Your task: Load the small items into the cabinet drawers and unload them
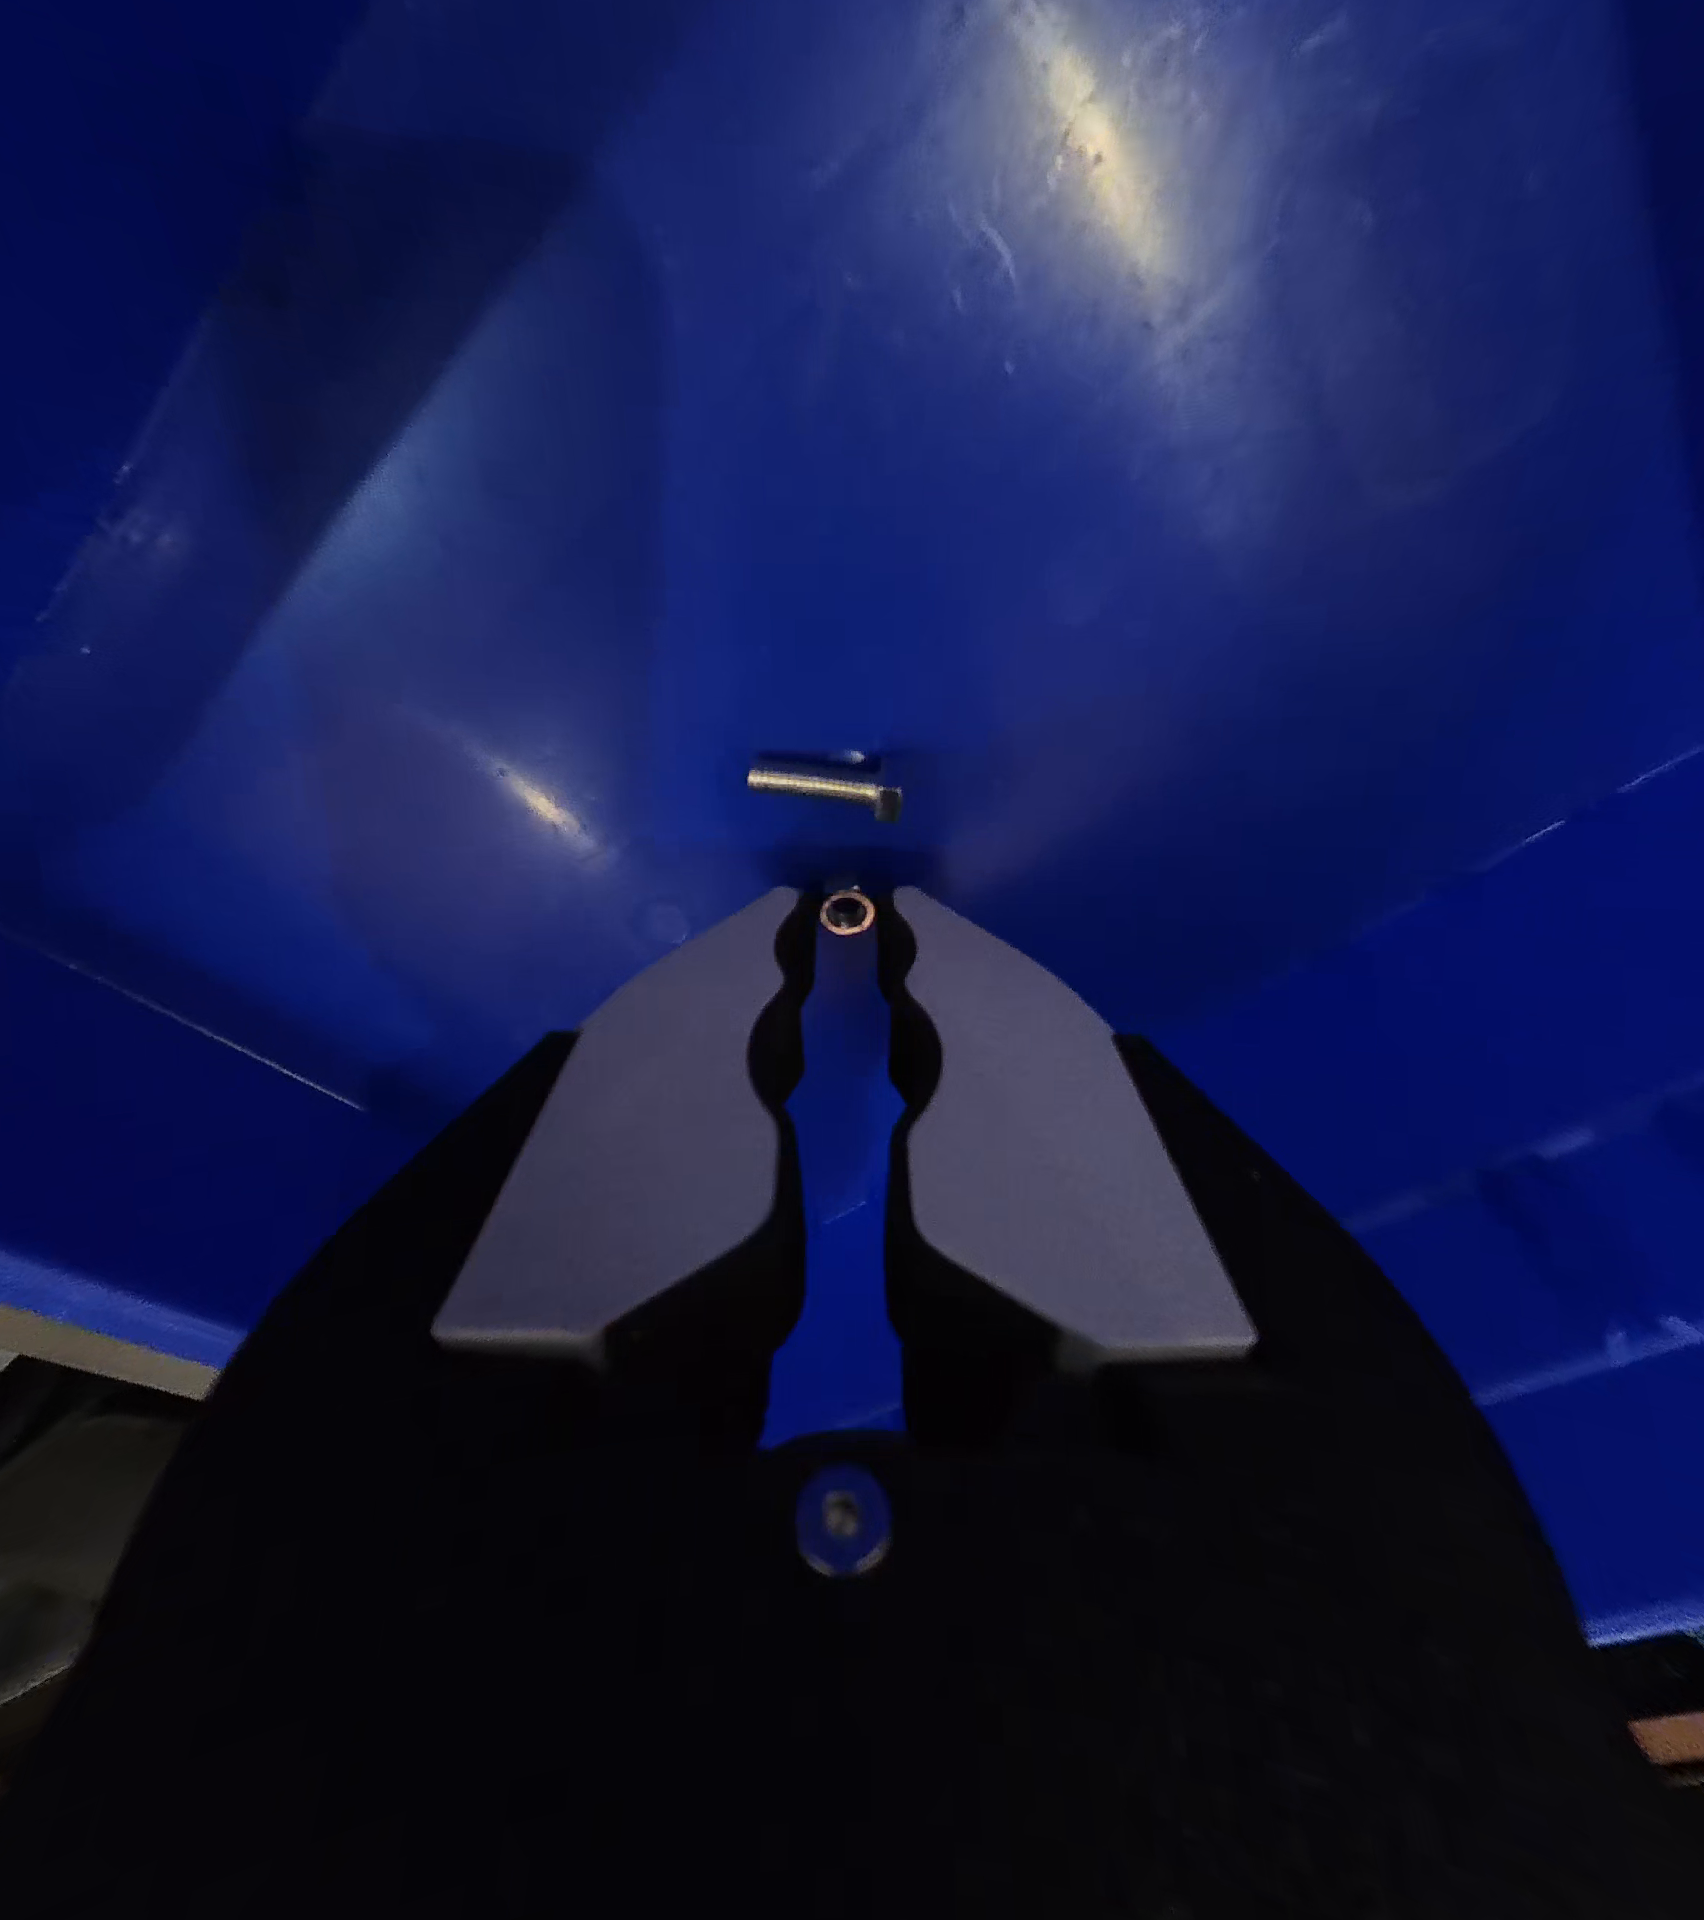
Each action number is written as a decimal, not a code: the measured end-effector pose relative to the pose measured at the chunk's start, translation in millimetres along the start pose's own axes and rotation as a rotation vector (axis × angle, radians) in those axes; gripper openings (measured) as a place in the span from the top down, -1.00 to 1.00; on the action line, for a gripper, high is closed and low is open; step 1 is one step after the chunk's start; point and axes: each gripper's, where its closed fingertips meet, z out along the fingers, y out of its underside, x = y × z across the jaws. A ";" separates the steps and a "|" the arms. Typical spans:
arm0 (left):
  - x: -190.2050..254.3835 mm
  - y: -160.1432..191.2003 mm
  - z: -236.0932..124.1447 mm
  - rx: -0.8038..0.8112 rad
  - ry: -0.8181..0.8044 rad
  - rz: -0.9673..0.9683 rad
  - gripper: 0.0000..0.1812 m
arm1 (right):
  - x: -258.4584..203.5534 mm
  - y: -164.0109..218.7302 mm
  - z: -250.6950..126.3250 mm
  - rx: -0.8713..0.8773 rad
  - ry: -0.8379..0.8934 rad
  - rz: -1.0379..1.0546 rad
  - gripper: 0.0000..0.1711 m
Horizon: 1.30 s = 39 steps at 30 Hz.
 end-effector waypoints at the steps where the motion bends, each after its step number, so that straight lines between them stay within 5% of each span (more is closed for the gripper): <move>1: 1.4 4.7 -5.2 -0.009 0.012 -0.006 0.26 | 0.0 0.0 0.4 0.003 0.000 0.002 0.87; 6: 15.1 16.5 -31.6 0.008 0.099 -0.068 0.50 | 4.2 -3.5 -24.9 0.123 0.108 0.016 0.68; 10: 17.5 2.2 -22.7 0.038 0.091 -0.043 0.63 | -20.5 -25.8 -98.8 0.577 0.229 0.077 0.66; 14: 13.7 -7.4 -0.4 0.028 0.079 -0.058 0.64 | -106.6 -28.4 -149.1 1.050 0.145 0.054 0.67; 21: 6.6 -7.8 29.3 0.005 0.057 -0.048 0.54 | -270.1 -7.5 -129.9 1.376 -0.126 -0.158 0.67; 27: 16.0 6.6 22.4 -0.001 0.073 0.006 0.49 | -282.6 -1.6 -97.4 1.394 -0.167 -0.089 0.68; 32: 35.2 11.3 8.8 0.095 -0.052 0.503 0.69 | -267.8 1.7 -97.4 1.414 -0.129 -0.061 0.68; 39: 53.6 -23.9 22.5 0.282 -0.262 1.194 0.71 | -264.0 2.3 -92.0 1.395 -0.123 -0.057 0.68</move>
